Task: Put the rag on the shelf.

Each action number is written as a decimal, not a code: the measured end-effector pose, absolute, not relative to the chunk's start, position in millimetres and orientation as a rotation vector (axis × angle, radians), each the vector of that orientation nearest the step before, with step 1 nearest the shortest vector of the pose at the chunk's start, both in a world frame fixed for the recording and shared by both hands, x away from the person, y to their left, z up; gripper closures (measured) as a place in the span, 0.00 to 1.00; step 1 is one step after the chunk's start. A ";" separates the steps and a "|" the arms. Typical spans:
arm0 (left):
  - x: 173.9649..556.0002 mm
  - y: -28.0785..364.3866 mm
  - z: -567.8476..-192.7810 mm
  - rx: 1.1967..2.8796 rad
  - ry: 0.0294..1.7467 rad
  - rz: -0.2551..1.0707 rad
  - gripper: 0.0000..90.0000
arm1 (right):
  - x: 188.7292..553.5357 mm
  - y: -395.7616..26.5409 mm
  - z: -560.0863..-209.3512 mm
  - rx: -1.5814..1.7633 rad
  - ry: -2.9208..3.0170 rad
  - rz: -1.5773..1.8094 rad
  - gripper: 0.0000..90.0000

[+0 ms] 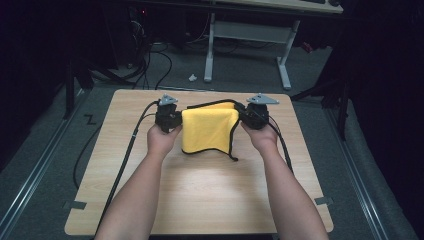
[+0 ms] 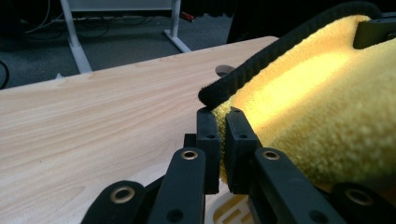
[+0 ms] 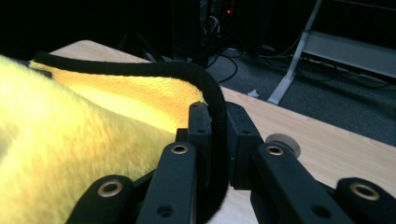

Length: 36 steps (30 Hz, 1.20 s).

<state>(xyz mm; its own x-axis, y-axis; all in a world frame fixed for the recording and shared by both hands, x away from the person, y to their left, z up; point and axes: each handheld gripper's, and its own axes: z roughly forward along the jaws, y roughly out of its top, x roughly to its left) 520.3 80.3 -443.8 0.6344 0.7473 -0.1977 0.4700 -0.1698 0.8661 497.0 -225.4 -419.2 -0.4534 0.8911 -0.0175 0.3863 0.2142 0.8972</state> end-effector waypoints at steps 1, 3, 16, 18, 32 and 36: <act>519.8 80.7 -444.8 1.821 0.977 0.334 0.96 | 496.8 -225.6 -421.1 1.180 1.949 1.192 0.93; 518.9 81.0 -446.7 1.824 0.977 0.330 0.96 | 496.0 -225.2 -424.9 1.168 1.959 1.179 0.94; 516.7 81.5 -460.5 1.839 0.990 0.290 0.96 | 490.8 -223.1 -442.5 1.168 1.987 1.147 0.97; 515.8 82.9 -462.3 1.839 0.992 0.289 0.96 | 490.9 -222.6 -444.8 1.176 1.989 1.159 0.97; 514.3 83.8 -467.4 1.867 1.008 0.254 0.95 | 490.8 -222.7 -452.8 1.213 2.000 1.165 0.97; 514.7 85.0 -466.1 1.861 1.026 0.245 0.92 | 491.3 -223.6 -453.1 1.245 1.996 1.178 0.91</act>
